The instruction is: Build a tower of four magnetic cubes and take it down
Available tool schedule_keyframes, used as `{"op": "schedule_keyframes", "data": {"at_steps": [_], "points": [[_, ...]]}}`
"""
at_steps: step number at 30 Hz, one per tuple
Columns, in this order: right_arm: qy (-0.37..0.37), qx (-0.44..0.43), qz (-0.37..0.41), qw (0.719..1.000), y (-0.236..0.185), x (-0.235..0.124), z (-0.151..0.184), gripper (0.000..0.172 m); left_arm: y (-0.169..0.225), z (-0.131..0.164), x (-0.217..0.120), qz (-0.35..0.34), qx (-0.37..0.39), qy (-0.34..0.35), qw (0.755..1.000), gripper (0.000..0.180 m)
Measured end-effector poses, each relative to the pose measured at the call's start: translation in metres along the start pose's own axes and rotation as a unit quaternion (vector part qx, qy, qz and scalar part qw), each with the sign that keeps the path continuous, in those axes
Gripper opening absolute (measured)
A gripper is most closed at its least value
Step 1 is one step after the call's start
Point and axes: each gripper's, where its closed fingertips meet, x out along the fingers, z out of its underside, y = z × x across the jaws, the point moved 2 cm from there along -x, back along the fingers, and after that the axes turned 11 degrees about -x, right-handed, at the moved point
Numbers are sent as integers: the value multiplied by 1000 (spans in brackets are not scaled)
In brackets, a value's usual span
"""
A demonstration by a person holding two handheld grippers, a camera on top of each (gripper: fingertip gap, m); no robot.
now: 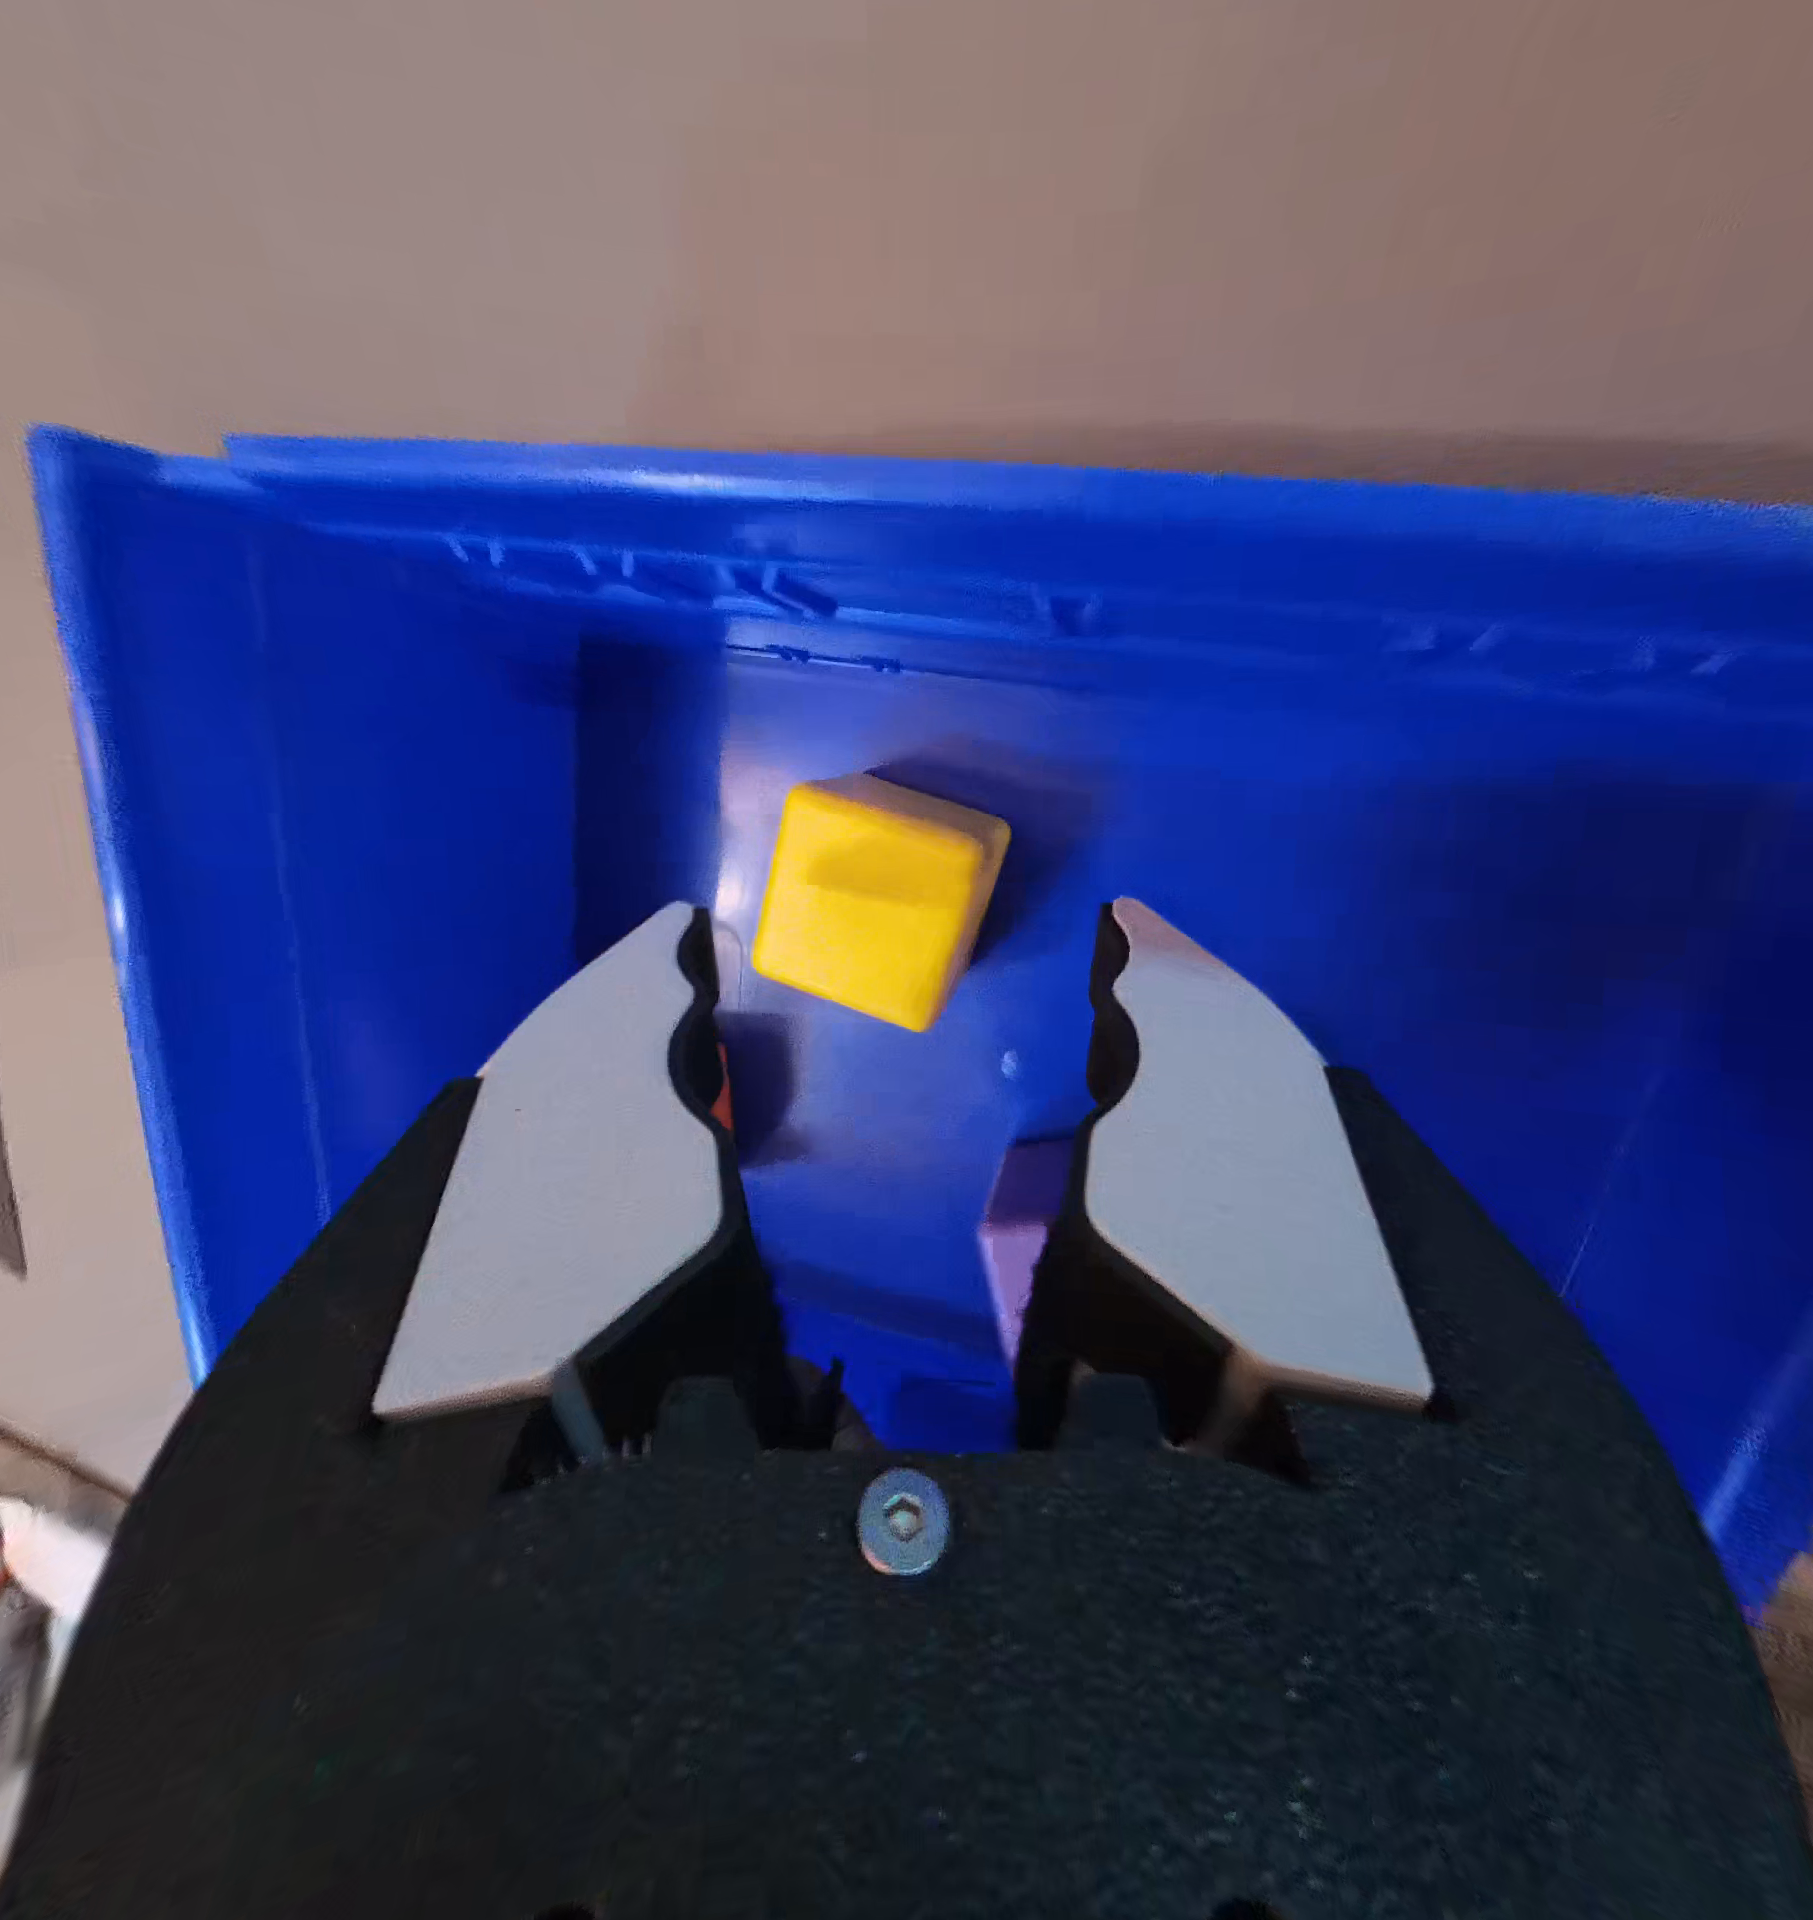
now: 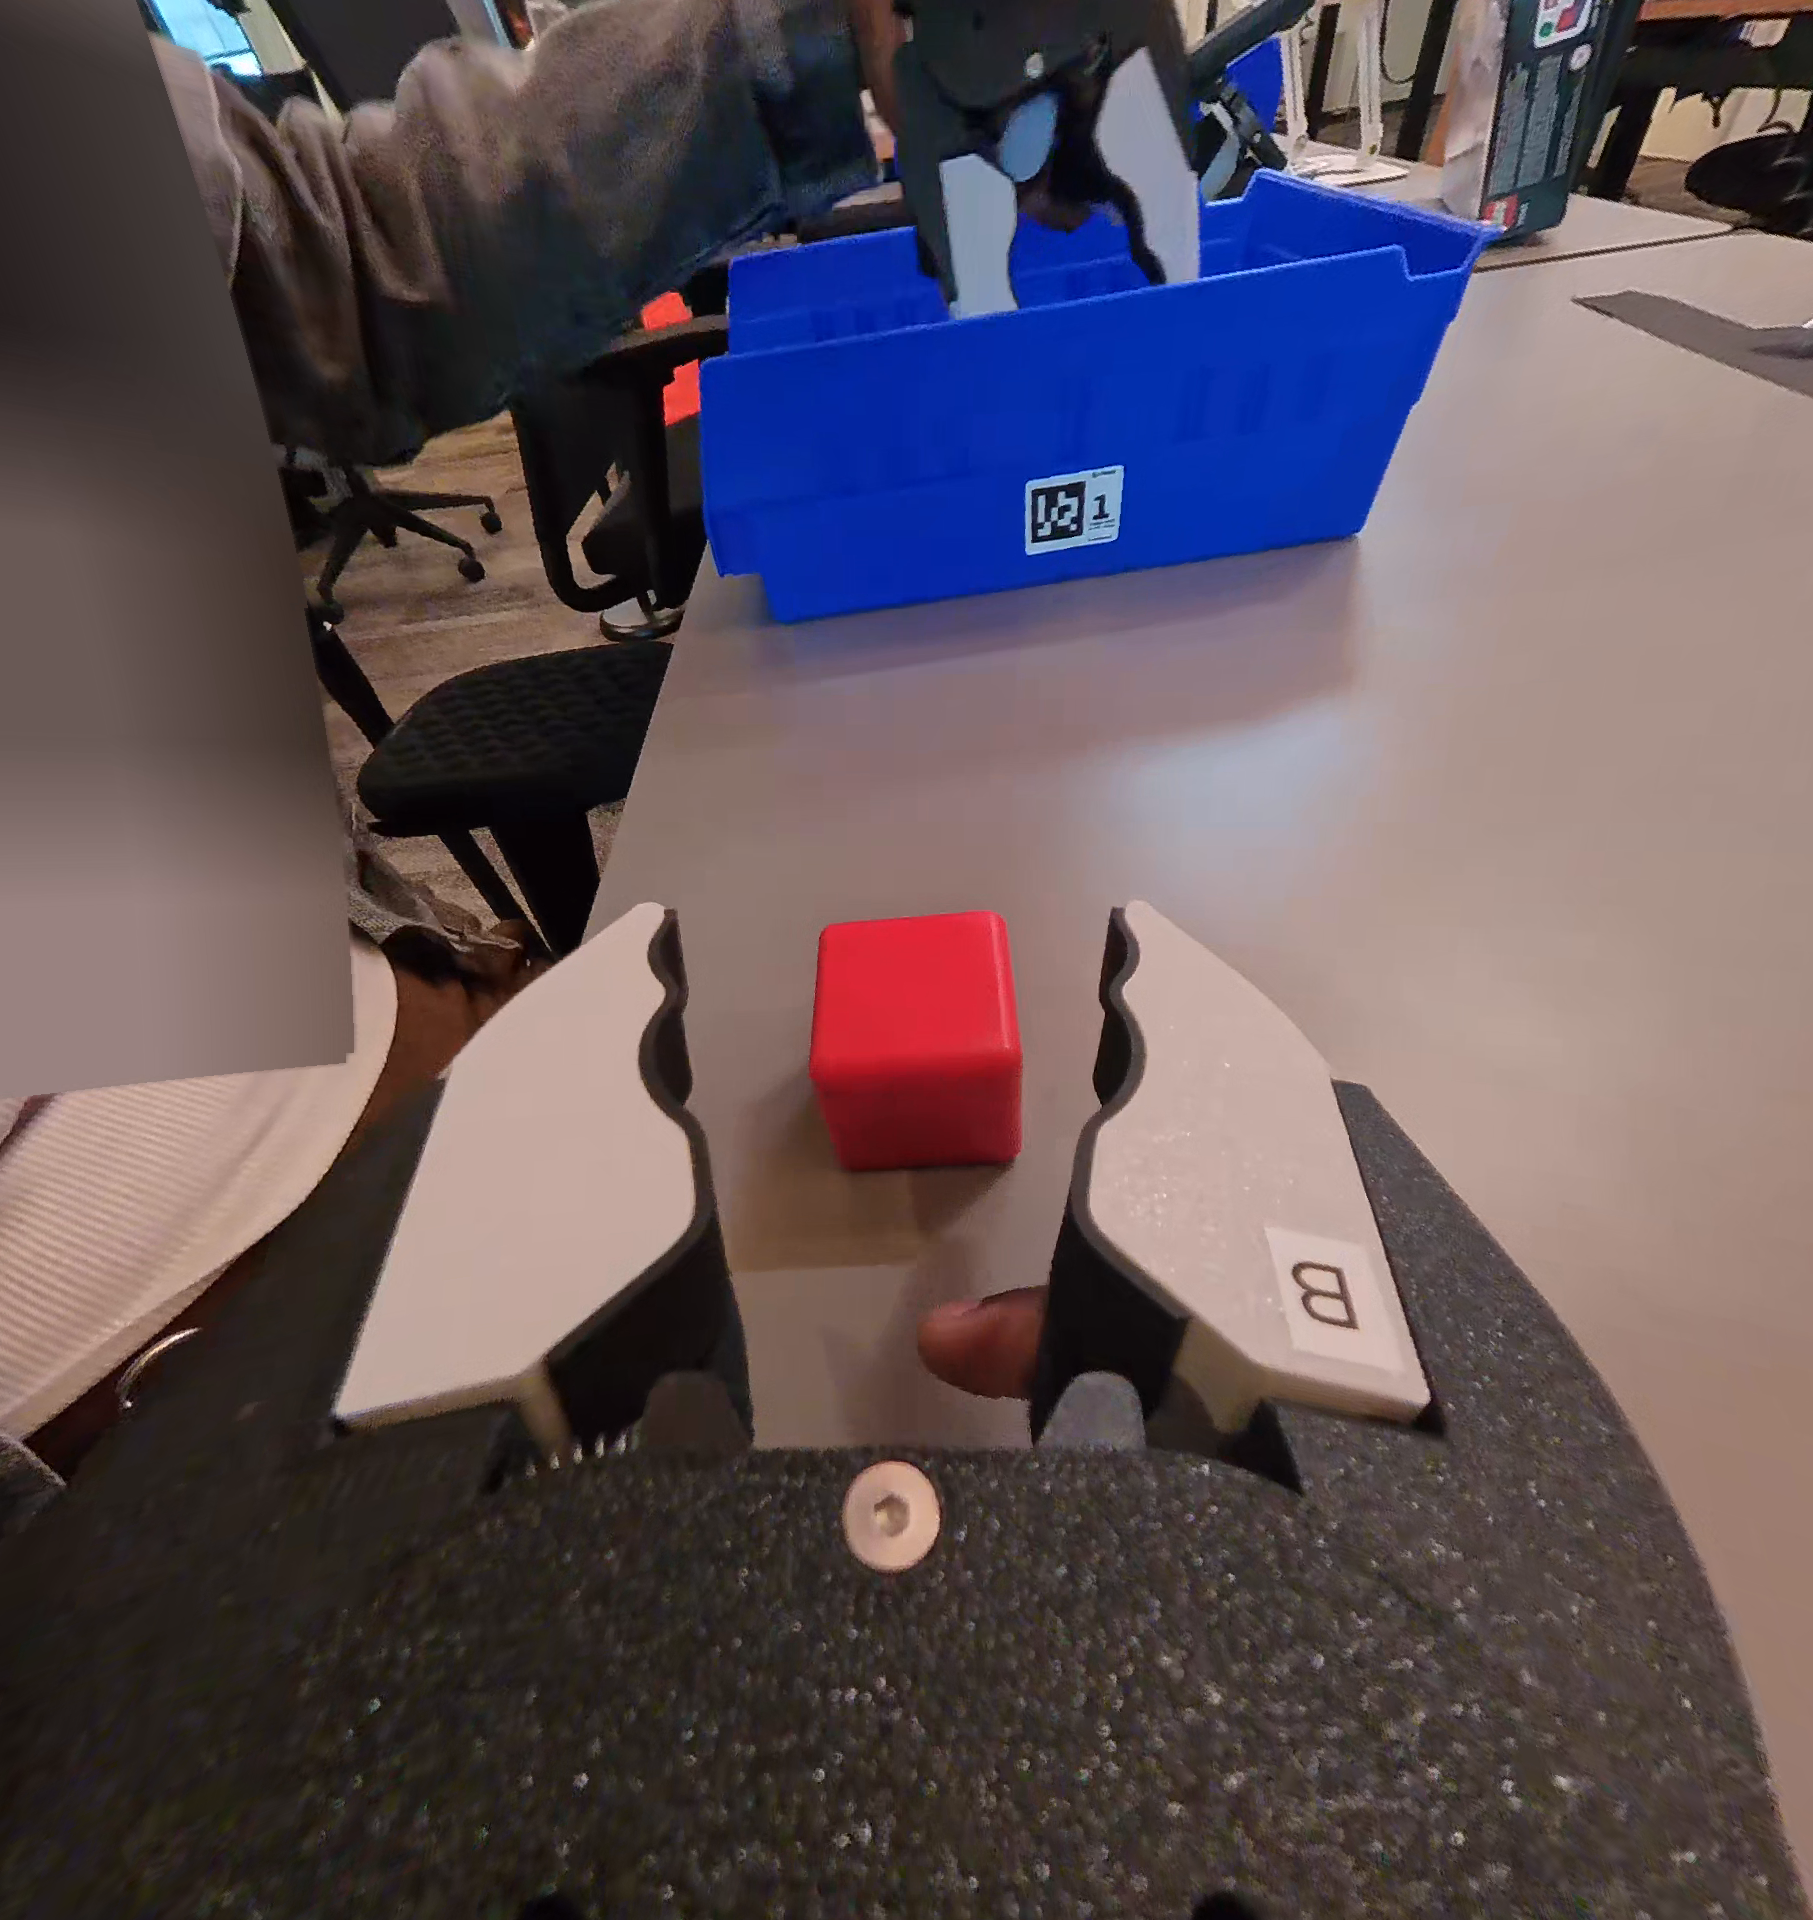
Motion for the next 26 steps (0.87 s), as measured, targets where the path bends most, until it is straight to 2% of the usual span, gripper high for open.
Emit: {"op": "schedule_keyframes", "data": {"at_steps": [1,6,8,9,11,14,16,18,21,23,26], "points": [[-2,-1,-1,1000,0,0,1,77,-1,-1,4,18,14,-6,1000,68],[0,1,-2,1000,-1,0,1,75,-3,7,26,85,46,-72,993,68],[1,1,-3,1000,-1,0,1,75,-8,9,31,72,50,-76,993,48],[1,1,-4,1000,-1,0,1,74,-10,8,29,66,45,-72,994,48],[0,0,-4,1000,-1,0,0,74,-18,2,19,33,19,-35,999,47],[5,-3,-3,1000,-1,0,-2,72,-23,-23,-17,-13,-50,103,993,47],[10,-6,7,1000,1,-1,-4,72,-20,-49,-54,-43,-97,234,967,47],[19,-13,22,999,4,-4,-8,72,-2,-78,-94,-36,-137,371,918,47],[45,-25,51,997,9,-9,-20,71,56,-121,-141,45,-141,527,837,47],[66,-31,63,995,10,-13,-29,69,101,-146,-154,107,-118,580,799,47],[113,-33,67,991,5,-18,-49,66,153,-178,-141,152,-101,598,781,46]]}}
